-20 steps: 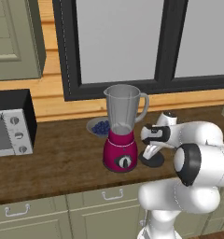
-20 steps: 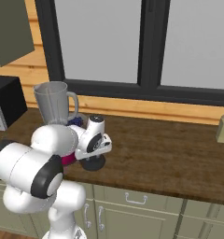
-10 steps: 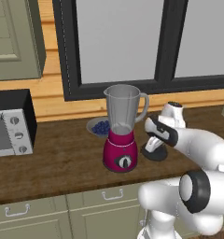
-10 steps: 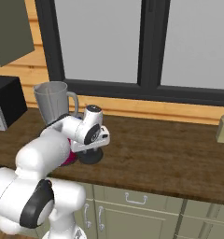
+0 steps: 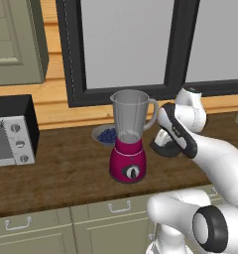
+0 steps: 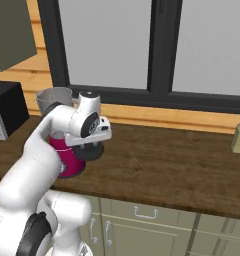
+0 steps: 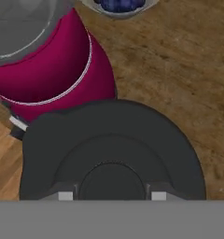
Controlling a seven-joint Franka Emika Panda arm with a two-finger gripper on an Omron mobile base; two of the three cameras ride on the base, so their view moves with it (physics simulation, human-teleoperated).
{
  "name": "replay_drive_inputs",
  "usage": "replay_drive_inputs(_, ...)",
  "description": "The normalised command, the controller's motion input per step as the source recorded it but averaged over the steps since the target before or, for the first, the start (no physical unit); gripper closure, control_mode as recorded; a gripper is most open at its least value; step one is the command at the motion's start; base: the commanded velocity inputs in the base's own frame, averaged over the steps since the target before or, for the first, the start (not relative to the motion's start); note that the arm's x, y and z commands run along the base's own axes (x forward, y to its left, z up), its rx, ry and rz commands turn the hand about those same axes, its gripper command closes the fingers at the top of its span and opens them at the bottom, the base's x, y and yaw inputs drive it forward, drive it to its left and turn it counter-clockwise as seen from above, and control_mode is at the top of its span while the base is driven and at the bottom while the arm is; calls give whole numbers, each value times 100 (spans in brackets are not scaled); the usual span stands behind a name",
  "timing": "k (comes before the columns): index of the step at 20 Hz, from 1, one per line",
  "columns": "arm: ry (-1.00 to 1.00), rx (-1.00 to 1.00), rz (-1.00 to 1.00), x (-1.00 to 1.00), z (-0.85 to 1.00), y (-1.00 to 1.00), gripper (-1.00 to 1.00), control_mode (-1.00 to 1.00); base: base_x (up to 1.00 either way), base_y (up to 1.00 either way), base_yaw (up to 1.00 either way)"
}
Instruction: Close the lid blender by securely placing the lid on top.
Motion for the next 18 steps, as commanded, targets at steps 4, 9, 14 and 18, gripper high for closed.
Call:
replay_drive_inputs(4,0,0,0,-28,100,15,100,-100,0,0,0)
replay_drive_inputs(9,0,0,0,-16,100,32,100,-100,0,0,0)
replay_drive_inputs(14,0,0,0,0,100,60,100,-100,0,0,0)
replay_drive_inputs(18,0,-2,0,14,100,69,100,-100,0,0,0)
